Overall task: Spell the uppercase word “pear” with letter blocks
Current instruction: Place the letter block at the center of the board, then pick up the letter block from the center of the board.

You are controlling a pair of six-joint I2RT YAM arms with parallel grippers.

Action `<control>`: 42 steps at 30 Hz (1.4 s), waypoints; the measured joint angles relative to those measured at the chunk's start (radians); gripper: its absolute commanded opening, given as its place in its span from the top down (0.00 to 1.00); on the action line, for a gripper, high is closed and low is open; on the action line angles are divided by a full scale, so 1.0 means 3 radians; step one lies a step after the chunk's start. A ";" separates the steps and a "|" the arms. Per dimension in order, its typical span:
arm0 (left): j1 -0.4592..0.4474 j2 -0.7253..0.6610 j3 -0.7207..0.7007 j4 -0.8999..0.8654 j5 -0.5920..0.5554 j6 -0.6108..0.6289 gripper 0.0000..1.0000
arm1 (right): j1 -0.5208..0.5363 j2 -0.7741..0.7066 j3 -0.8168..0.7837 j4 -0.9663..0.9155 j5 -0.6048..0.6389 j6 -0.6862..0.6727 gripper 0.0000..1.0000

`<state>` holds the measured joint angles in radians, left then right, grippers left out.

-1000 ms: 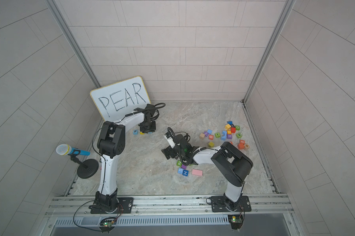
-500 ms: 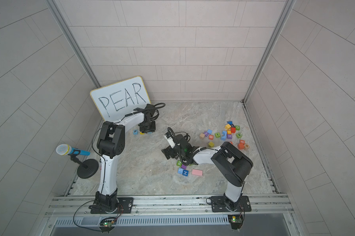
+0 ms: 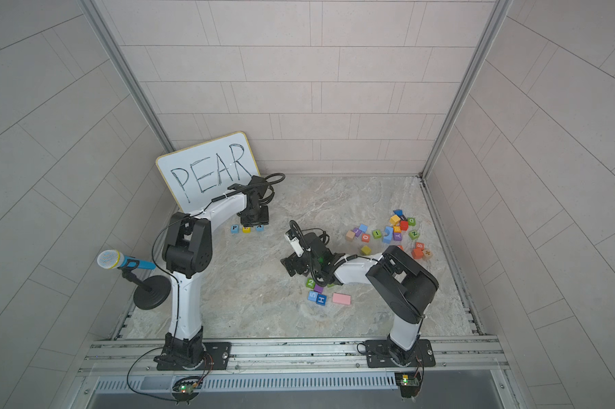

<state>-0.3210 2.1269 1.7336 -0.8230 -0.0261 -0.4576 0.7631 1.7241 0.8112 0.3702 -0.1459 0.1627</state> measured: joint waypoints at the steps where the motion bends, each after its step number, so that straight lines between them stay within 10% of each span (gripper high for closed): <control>1: -0.0023 -0.0099 -0.0031 0.0000 -0.0009 -0.0020 0.41 | 0.0000 -0.0051 0.0006 -0.0083 0.0024 0.0011 0.00; 11: -0.0533 -0.1508 -0.0871 0.0167 -0.0018 -0.0106 0.31 | -0.0179 -0.1177 0.0025 -0.1339 0.0546 0.0278 0.00; 21: -0.0856 -0.1970 -0.1605 0.0359 0.0351 -0.0209 0.08 | -0.1148 -0.1860 -0.0151 -0.2415 0.0804 0.0514 0.00; 42: -0.1208 -0.1612 -0.1438 0.0581 0.1057 -0.0177 0.00 | -0.2967 -0.0582 0.0455 -0.2572 0.0534 0.0542 0.25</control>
<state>-0.6834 1.6432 1.3022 -0.6487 0.2909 -0.5106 -0.1268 1.5494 0.9478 -0.4015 0.0143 0.3252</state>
